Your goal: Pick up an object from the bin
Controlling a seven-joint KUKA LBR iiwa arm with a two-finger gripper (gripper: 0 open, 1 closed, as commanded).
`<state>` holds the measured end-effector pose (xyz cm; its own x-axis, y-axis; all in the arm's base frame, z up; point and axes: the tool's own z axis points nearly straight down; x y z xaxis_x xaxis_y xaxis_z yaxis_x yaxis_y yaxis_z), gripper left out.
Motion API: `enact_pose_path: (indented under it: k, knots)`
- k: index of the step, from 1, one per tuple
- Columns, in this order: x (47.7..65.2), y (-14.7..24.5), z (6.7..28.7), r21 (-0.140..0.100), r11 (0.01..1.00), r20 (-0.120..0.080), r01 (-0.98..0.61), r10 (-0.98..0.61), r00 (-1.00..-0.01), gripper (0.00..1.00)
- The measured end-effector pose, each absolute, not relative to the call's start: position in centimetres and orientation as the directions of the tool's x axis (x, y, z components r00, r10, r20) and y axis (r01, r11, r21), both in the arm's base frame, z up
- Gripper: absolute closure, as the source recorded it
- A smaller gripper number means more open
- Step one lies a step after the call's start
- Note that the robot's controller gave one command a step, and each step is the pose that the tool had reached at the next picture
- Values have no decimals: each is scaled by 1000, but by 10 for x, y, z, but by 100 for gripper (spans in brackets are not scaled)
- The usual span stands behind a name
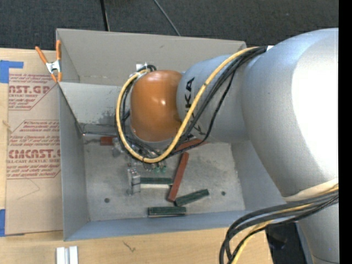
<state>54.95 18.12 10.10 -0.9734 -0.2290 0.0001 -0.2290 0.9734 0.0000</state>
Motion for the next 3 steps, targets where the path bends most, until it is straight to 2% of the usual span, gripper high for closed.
enact_pose_path:
  k: [1,2,3]
  knots:
    - [502,82,69,0,993,1,114,114,-993,100]
    - [502,82,69,0,993,1,114,114,-993,100]
    - [517,85,211,1,998,-2,64,64,-998,100]
